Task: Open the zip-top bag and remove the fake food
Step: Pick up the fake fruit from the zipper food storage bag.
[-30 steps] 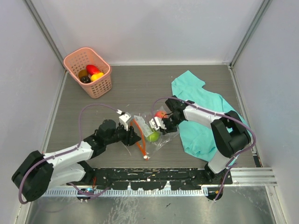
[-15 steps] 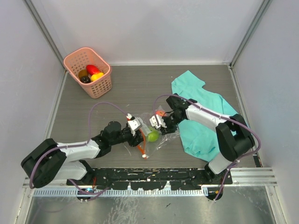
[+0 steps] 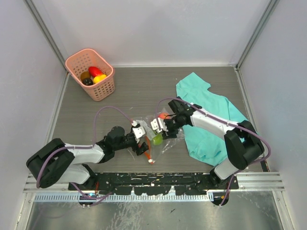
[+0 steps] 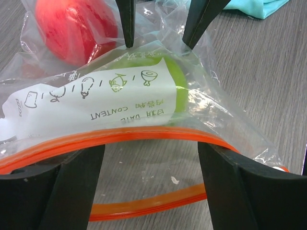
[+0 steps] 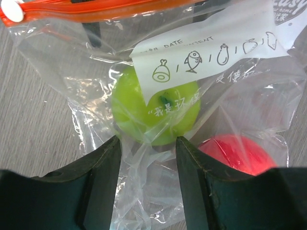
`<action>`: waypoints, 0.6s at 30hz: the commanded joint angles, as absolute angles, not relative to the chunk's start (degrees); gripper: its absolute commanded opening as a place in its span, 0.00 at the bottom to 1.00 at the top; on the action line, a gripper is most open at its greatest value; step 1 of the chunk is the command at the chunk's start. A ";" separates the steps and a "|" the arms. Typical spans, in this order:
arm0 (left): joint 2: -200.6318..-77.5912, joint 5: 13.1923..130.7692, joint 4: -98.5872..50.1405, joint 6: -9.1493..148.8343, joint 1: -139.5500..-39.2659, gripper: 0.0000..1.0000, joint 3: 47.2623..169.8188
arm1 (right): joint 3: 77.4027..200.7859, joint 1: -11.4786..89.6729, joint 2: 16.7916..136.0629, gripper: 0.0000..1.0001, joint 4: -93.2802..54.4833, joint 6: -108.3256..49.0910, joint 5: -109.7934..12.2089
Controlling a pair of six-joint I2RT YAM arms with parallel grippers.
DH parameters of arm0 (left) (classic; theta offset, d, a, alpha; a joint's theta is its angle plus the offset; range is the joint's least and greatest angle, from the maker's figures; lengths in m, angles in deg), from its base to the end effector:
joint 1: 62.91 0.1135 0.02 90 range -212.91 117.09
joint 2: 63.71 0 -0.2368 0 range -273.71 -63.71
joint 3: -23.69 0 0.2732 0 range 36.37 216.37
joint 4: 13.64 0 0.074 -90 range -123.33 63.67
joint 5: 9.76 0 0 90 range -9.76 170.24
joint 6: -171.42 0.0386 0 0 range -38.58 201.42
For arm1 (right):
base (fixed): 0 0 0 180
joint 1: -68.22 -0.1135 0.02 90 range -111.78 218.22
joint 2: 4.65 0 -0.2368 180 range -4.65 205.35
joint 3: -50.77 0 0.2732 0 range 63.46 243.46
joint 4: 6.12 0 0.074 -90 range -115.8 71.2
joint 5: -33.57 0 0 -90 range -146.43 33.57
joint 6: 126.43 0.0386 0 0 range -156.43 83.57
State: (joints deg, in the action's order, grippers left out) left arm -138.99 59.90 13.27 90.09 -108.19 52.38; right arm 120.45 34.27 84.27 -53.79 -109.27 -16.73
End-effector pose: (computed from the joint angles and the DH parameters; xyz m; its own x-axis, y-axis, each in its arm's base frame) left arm 0.1673 -0.1880 0.1070 -0.0991 0.3010 -0.9485 0.9220 0.3863 0.0262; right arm 0.2468 0.1959 0.1648 0.3840 -0.6277 -0.6771 -0.9172 -0.3438 -0.2014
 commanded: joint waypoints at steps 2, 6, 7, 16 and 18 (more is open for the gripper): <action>-141.38 59.38 21.16 91.68 -108.42 0.83 52.34 | 119.87 33.81 85.11 0.53 -49.39 -107.01 -18.70; -143.96 60.68 23.72 90.91 -108.37 0.86 52.80 | 119.58 33.24 86.18 0.49 -49.04 -107.21 -18.63; -144.51 61.03 24.48 90.79 -108.42 0.87 52.76 | 119.62 33.08 86.48 0.48 -49.04 -107.19 -18.68; -149.63 62.46 30.33 88.76 -108.41 0.98 53.54 | 121.07 32.17 89.00 0.35 -50.13 -106.24 -15.33; -150.79 62.49 31.59 88.19 -108.46 0.99 53.78 | 121.62 32.12 89.73 0.30 -50.49 -105.78 -14.29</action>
